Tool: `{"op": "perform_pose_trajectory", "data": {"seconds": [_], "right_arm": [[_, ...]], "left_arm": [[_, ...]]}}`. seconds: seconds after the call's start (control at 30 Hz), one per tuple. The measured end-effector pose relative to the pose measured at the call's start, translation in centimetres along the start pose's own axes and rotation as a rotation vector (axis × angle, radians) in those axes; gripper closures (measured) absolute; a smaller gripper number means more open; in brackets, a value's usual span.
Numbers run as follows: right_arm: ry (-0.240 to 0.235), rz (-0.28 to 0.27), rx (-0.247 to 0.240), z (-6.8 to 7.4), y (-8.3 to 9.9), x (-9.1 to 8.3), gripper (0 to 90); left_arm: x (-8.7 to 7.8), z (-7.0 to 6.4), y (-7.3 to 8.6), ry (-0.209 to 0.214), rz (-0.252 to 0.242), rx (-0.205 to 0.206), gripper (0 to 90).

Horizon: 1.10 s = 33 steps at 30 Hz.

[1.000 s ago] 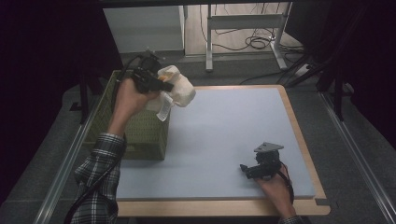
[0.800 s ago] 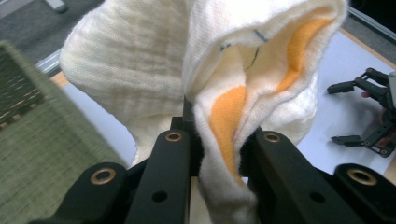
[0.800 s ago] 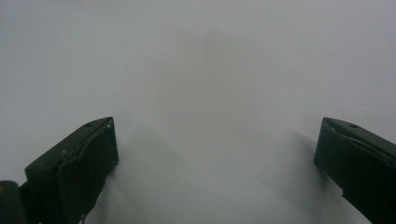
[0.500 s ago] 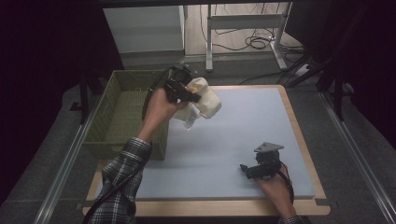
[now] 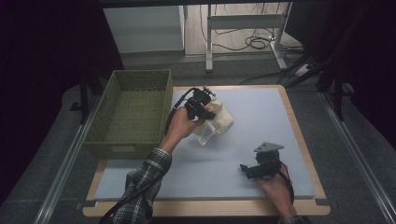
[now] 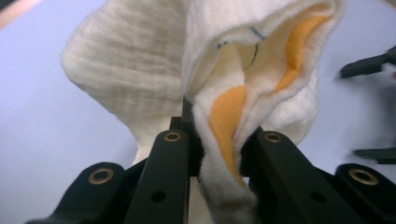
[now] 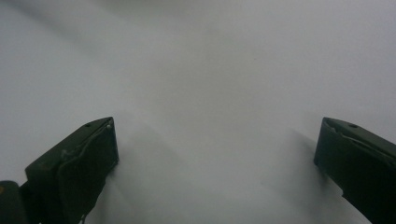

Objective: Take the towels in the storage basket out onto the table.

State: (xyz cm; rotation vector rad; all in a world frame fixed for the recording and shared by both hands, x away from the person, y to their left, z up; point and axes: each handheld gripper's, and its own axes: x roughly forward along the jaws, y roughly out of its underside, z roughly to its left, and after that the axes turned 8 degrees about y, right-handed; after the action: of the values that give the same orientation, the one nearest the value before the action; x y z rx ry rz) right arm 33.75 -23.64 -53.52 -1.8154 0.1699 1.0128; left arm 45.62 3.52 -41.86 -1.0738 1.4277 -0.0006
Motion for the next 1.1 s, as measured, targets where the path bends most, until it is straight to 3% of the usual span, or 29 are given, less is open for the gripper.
{"op": "perform_pose_trajectory", "data": {"seconds": [0.2, 0.33, 0.47, 0.53, 0.67, 0.73, 0.9, 0.97, 1.1], "right_arm": [[0.000, -0.001, 0.000, 0.0, 0.0, 0.0, 0.0], [-0.001, -0.001, 0.000, 0.0, 0.0, 0.0, 0.0], [0.001, -0.001, 0.000, 0.0, 0.0, 0.0, 0.0], [0.001, 0.000, 0.000, 0.0, 0.0, 0.0, 0.0], [-0.001, 0.001, 0.002, 0.0, 0.0, 0.0, 0.0], [-0.006, 0.001, -0.004, -0.1, -0.1, 0.0, 1.5], [-0.037, 0.007, -0.007, -1.5, -0.5, -0.7, 18.9], [-0.060, 0.000, 0.007, -2.2, -1.1, -0.7, 23.4], [-0.102, -0.025, -0.020, -2.7, -2.8, -0.2, 30.9]], "left_arm": [[3.6, 0.7, 1.6, 0.017, -0.003, -0.020, 79.2], [5.8, 1.0, 2.6, 0.001, 0.010, 0.005, 72.8], [7.0, 1.2, 3.3, -0.009, -0.007, -0.008, 48.4], [6.8, 1.2, 3.4, -0.012, -0.022, -0.011, 34.3], [5.3, 0.7, 3.7, -0.019, -0.053, -0.001, 21.4], [4.4, 0.2, 4.0, -0.026, -0.065, 0.012, 20.9], [2.8, -1.1, 5.4, -0.036, -0.083, 0.027, 23.8], [2.6, -1.5, 6.0, -0.033, -0.080, 0.032, 28.2], [2.9, -1.7, 7.2, -0.037, -0.089, 0.033, 36.7]]}}
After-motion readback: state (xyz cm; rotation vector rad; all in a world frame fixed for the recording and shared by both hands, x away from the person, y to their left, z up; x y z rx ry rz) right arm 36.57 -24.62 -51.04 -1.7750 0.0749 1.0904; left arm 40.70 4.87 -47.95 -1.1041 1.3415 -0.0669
